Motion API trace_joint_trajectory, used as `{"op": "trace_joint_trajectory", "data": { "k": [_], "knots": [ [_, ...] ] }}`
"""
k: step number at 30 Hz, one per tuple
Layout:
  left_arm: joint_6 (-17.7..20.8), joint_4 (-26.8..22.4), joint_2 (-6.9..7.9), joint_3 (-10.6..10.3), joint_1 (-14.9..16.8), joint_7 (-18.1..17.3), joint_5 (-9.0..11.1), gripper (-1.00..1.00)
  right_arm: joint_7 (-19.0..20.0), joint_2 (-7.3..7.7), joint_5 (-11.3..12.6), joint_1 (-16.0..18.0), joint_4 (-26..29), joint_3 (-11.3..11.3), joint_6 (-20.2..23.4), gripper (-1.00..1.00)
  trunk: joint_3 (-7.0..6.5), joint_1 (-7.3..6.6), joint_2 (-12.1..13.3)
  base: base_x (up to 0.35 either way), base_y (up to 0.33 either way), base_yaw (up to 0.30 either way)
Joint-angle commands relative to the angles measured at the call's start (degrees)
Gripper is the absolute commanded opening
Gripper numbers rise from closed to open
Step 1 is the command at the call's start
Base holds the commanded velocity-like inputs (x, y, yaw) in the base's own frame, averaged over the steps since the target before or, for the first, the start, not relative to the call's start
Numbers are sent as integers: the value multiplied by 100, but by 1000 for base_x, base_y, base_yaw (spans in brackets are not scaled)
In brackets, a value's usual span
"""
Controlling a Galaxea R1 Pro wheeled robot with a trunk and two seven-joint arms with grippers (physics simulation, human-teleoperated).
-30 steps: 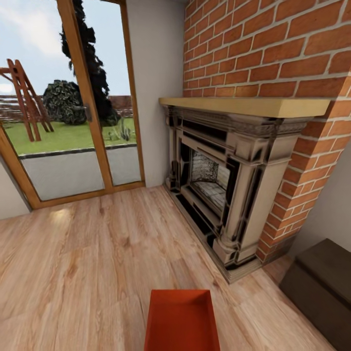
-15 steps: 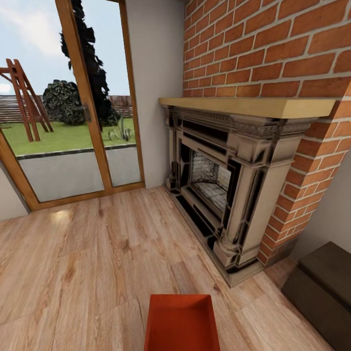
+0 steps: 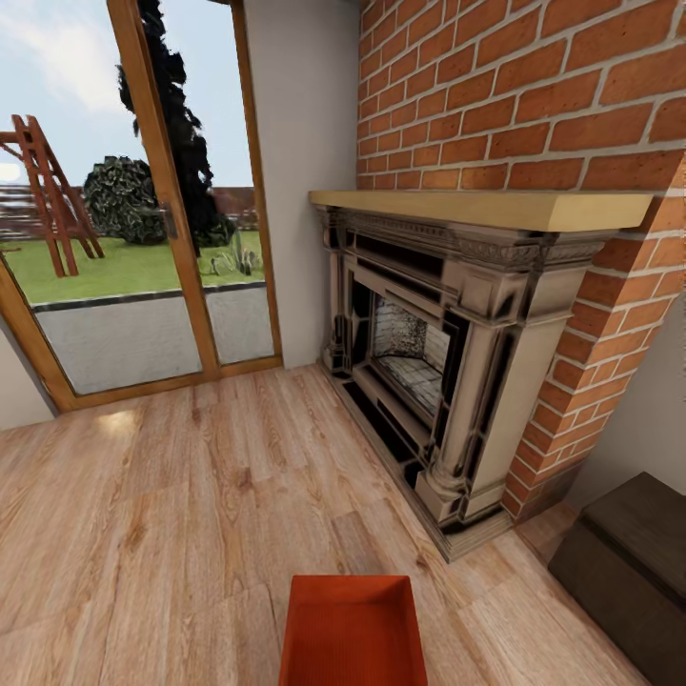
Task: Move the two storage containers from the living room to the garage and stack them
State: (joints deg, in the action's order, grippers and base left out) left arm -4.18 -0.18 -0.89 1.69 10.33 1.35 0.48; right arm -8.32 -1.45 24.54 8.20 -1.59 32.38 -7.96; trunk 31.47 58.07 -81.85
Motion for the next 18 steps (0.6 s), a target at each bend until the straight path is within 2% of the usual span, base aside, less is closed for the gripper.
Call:
{"op": "trace_joint_trajectory", "data": {
  "k": [1, 14, 18],
  "knots": [
    [-21, 6, -4, 15, 4, 14, 5, 100, -3, -5, 50, 6, -17, 49, -30, 100, 5, -1, -3, 0, -187, 0],
    [-21, 9, 1, 15, 4, 14, 5, 100, -3, -12, 50, 6, -17, 49, -30, 100, 5, -1, -3, 3, -21, 0],
    [-21, 5, 1, 15, 4, 14, 5, 100, -3, -13, 50, 6, -17, 49, -30, 100, 5, -1, -3, 193, 0, 0]
  ]
}}
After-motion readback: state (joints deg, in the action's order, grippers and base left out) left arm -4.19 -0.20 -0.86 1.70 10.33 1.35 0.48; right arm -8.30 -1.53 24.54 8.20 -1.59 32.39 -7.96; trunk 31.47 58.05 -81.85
